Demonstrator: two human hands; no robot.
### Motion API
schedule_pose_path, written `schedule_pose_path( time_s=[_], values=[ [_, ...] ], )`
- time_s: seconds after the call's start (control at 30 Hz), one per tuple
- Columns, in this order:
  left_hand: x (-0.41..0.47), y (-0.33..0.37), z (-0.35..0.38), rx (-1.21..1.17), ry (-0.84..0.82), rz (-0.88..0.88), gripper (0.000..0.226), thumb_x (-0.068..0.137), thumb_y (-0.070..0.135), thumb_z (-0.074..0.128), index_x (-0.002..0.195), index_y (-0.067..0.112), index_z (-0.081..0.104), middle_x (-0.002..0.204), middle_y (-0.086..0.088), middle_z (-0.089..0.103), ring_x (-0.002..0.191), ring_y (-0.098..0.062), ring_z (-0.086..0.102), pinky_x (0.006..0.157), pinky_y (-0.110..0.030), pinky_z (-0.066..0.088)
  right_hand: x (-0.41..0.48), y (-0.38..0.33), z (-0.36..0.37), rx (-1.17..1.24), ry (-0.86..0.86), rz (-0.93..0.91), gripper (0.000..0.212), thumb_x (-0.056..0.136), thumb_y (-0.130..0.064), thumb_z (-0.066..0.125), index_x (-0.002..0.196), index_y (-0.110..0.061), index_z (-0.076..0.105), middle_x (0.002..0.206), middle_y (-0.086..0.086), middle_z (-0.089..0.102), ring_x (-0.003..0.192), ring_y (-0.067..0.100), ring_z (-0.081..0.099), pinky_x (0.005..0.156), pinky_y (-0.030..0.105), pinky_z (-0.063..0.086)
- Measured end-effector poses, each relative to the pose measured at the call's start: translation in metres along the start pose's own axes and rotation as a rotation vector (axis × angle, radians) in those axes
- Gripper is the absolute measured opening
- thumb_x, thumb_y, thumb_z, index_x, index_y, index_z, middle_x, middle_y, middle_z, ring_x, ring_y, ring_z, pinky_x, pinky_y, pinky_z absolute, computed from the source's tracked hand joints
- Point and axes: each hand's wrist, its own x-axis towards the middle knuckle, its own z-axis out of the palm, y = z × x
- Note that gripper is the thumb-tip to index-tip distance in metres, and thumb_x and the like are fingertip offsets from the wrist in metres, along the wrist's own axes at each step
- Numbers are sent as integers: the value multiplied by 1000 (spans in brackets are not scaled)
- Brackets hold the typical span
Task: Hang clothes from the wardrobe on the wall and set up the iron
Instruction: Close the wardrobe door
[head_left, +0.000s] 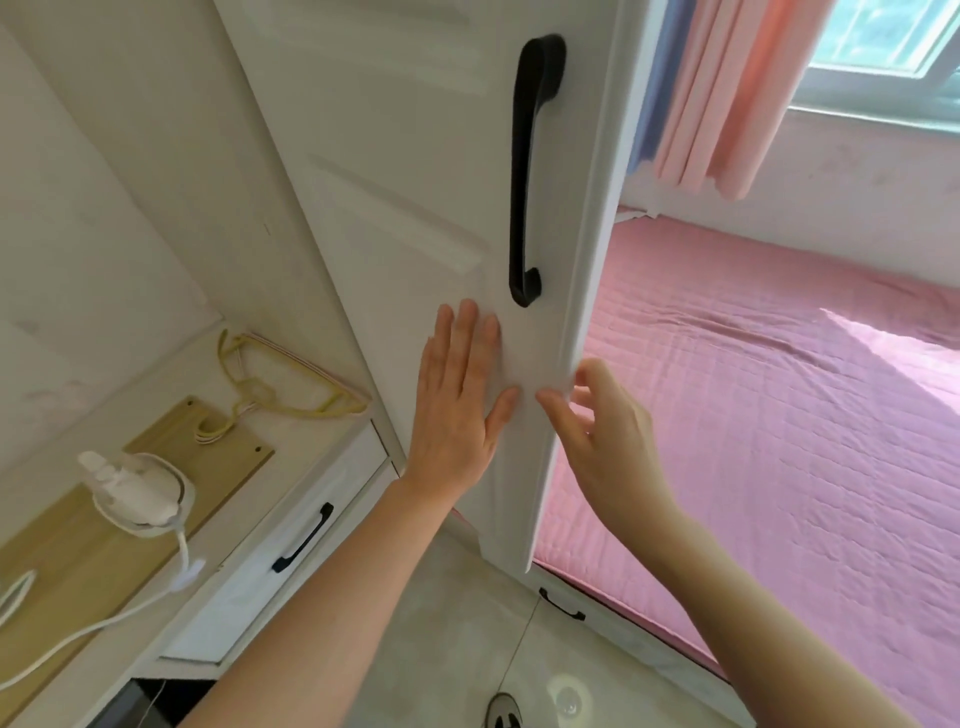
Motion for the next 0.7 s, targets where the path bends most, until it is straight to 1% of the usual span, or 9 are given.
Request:
schedule_pose_path(
  time_s=[0.07,0.2,0.33,0.47,0.6,0.7],
  values=[
    [0,-3,7,5,0,2,68,101,38,36,152,17,-4,160,-1,-8,147,-36,5,117,-52,16,2,1,1,20,4,-3,7,95,-27,55,92,-24,49,99,-7,64,94,11,64,71,37,55],
    [3,-6,16,34,-22,-39,66,101,42,28,151,24,-12,159,4,-17,147,-32,0,117,-54,13,8,6,1,-12,35,-33,9,96,-23,53,91,-17,47,91,-6,62,84,15,63,64,34,53],
    [8,-6,26,44,-18,-57,65,101,43,26,151,26,-13,159,5,-19,147,-30,-1,116,-56,10,15,12,0,24,69,-28,8,96,-19,53,93,-12,50,93,-3,63,81,10,63,60,23,52],
    [17,-6,42,32,14,-57,64,102,43,26,151,25,-11,159,4,-18,147,-31,-1,116,-57,11,26,19,-6,77,88,-7,6,96,-19,54,95,-13,51,95,-6,63,84,7,63,62,19,52],
    [29,-3,58,47,41,-70,64,102,43,26,151,25,-11,158,4,-19,147,-30,-6,115,-58,11,44,30,-14,120,97,24,2,95,-19,54,95,-18,53,94,-11,64,84,7,63,63,18,51],
    [41,1,71,75,44,-109,63,102,46,23,151,26,-12,158,5,-21,147,-27,-9,116,-58,9,62,40,-21,147,100,31,2,95,-18,54,97,-18,54,93,-11,64,83,7,63,64,18,51]
  ],
)
